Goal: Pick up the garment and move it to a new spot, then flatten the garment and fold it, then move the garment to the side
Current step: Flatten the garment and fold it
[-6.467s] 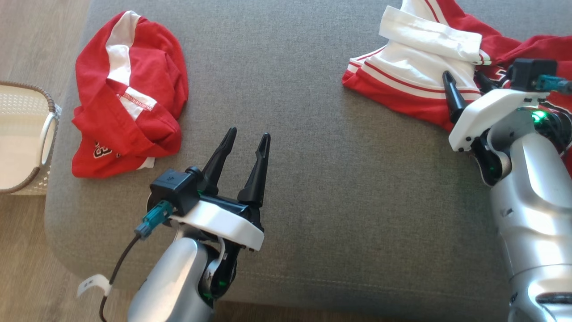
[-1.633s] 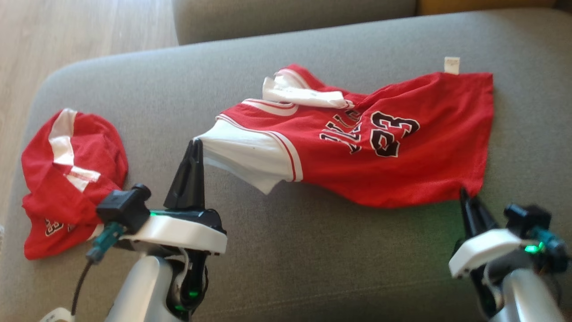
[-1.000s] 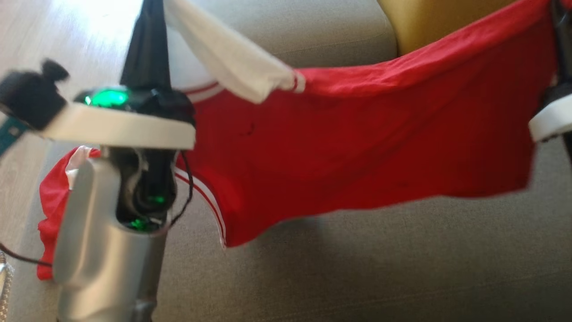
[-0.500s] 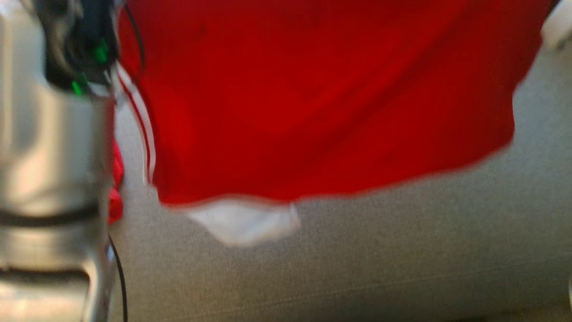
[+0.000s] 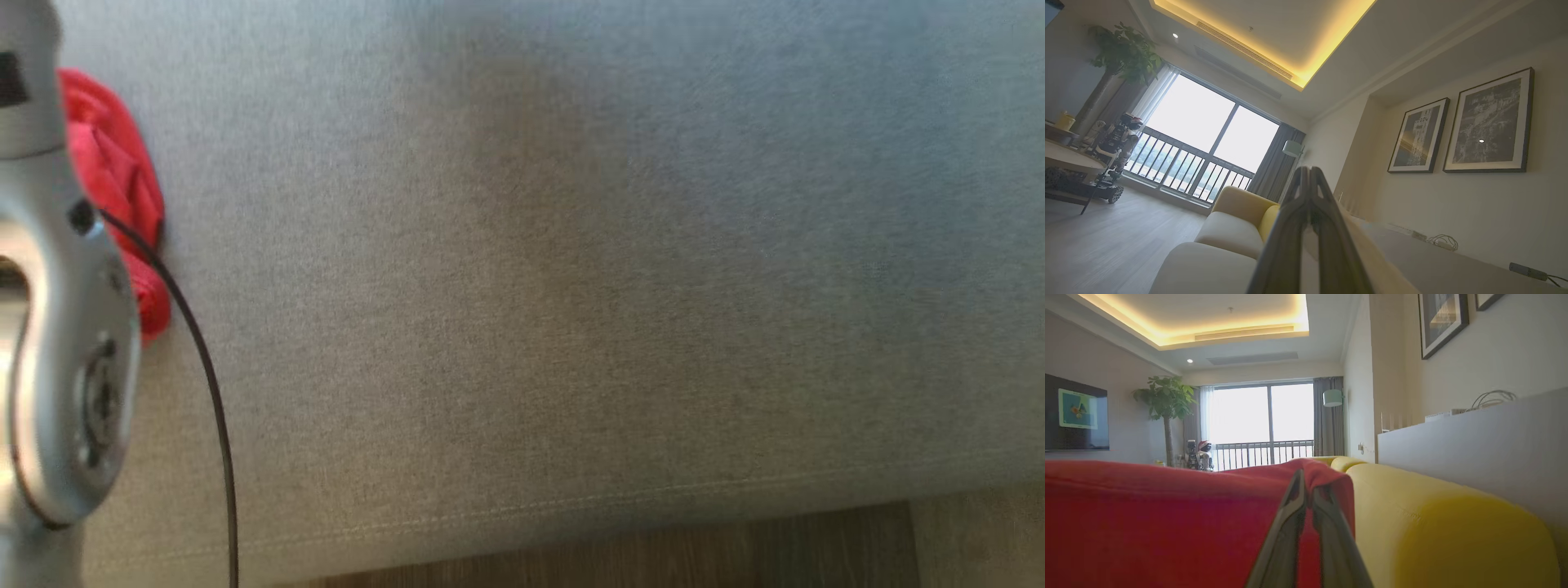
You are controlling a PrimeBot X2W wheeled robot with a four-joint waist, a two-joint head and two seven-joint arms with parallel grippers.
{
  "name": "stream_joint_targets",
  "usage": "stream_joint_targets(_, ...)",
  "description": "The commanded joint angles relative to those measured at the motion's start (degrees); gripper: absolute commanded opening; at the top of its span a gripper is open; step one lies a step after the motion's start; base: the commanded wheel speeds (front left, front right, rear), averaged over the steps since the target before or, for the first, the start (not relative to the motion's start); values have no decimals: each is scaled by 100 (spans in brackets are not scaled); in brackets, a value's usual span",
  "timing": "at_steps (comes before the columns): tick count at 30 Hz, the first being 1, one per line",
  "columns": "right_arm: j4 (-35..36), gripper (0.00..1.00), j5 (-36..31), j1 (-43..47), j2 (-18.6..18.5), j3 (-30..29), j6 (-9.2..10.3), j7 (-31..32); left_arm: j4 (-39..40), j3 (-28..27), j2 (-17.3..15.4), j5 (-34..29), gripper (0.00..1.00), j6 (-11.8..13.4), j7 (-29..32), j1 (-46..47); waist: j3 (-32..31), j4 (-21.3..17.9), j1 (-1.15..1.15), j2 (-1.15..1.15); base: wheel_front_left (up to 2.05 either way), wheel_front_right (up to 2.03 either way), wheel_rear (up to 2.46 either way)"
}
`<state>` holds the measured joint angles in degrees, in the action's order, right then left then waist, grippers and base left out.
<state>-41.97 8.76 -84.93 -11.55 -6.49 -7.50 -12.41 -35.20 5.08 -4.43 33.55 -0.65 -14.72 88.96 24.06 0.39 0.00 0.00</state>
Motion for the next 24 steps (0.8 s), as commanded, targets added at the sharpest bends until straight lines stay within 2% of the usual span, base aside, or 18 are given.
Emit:
stream_joint_targets(1,78,0,-18,-200,161,68,1,-55,138,2,-179,-87,0,-85,-18,160,255,130,0,0,0,0,0)
stream_joint_targets(5,-464,0,12,37,151,300,1,-190,114,30,-32,-239,0,-339,-25,-243,435,232,0,0,0,0,0)
stream_joint_targets(10,-914,0,411,816,60,414,1,-248,218,156,78,-417,0,-556,-27,-1360,346,349,0,0,0,0,0)
stream_joint_targets(14,-1163,0,690,1626,-71,836,1,-255,74,433,114,-476,0,-635,-27,-2339,64,429,0,0,0,0,0)
stream_joint_targets(18,-1327,0,1235,2404,-202,1161,1,-257,29,602,120,-518,0,-664,-27,-3236,-321,469,0,0,0,0,0)
stream_joint_targets(24,-1441,0,1868,3396,-416,2050,1,121,41,939,-64,-792,0,-678,-28,-4447,-986,517,0,0,0,0,0)
